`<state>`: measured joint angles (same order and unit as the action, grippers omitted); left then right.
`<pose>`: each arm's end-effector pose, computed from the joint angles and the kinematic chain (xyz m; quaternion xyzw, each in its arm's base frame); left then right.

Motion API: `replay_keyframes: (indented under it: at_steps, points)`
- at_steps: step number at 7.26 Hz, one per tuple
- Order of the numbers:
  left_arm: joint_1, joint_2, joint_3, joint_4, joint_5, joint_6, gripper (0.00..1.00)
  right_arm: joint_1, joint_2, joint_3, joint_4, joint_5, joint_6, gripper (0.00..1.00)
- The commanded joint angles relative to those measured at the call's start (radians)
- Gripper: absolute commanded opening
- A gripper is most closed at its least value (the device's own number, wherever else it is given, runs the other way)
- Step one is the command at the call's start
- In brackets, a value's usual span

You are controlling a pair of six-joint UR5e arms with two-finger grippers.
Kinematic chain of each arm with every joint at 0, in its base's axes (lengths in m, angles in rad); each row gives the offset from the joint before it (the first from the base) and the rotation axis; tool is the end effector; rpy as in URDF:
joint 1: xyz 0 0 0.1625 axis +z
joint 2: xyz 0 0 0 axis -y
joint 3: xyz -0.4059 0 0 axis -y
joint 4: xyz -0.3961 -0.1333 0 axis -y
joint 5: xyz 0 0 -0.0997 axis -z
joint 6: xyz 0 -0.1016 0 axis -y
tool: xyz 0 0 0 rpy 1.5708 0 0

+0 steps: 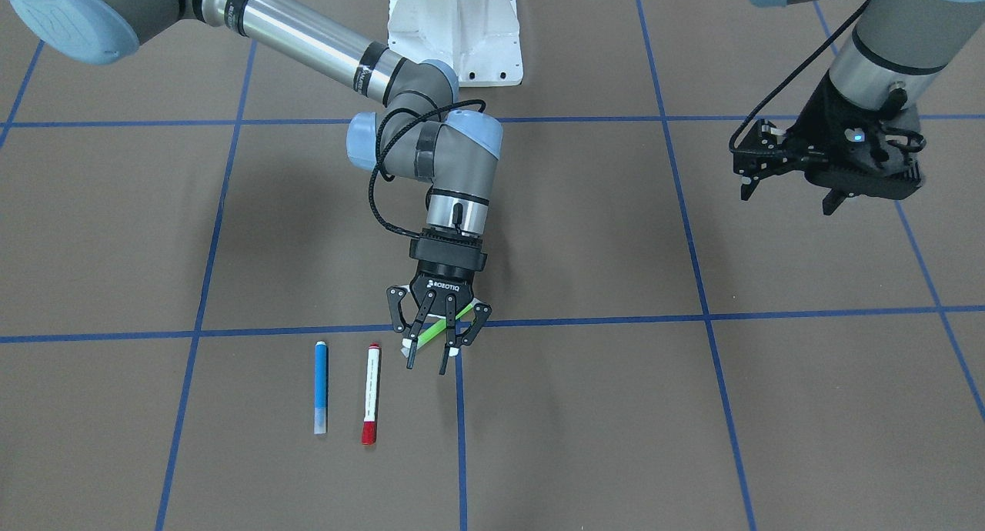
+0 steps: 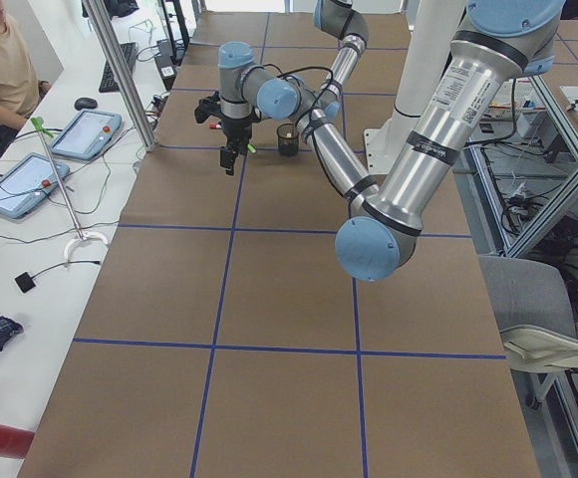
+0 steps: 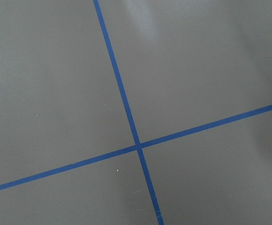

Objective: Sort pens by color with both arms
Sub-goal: 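Carry the green highlighter beyond the cup and lower it near the markers, then release the green highlighter and withdraw the right gripper while the left arm approaches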

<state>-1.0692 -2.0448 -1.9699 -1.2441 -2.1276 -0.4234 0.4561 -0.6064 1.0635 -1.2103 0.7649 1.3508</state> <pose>0.2041 -0.5378 0.2420 0.1141 0.3526 0.1103 0.9222 -0.6348 -0.5416 0.1944 0.4607 -0.2256 0.2542 0.8199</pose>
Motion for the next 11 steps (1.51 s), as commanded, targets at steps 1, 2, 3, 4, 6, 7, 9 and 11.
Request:
replay_keyframes:
  at_steps: [1,2,3,4,6,7,9,11]
  points:
    - [0.000,0.000,-0.003,0.000,0.000,-0.002,1.00,0.013,0.005,0.065,0.002,0.078,-0.033,0.58]
    - [0.000,-0.002,-0.010,0.000,0.000,-0.003,1.00,0.033,0.007,0.087,0.002,0.130,-0.032,0.87]
    - [0.012,-0.017,-0.012,-0.005,0.006,-0.084,1.00,0.065,0.010,0.116,0.003,0.208,-0.030,0.98]
    - [0.087,-0.037,-0.003,-0.043,0.011,-0.110,1.00,0.102,0.008,0.143,0.002,0.315,-0.033,0.98]
    - [0.126,-0.074,-0.006,-0.084,0.011,-0.200,1.00,0.201,0.008,0.193,-0.052,0.585,-0.045,0.99]
    - [0.161,-0.080,-0.001,-0.089,0.012,-0.210,1.00,0.254,0.007,0.235,-0.137,0.716,-0.099,0.99]
    - [0.202,-0.135,0.025,-0.081,0.011,-0.236,1.00,0.365,-0.001,0.330,-0.340,0.950,-0.281,0.99]
    - [0.248,-0.225,0.107,-0.078,0.006,-0.285,1.00,0.484,-0.045,0.358,-0.371,1.169,-0.469,0.99]
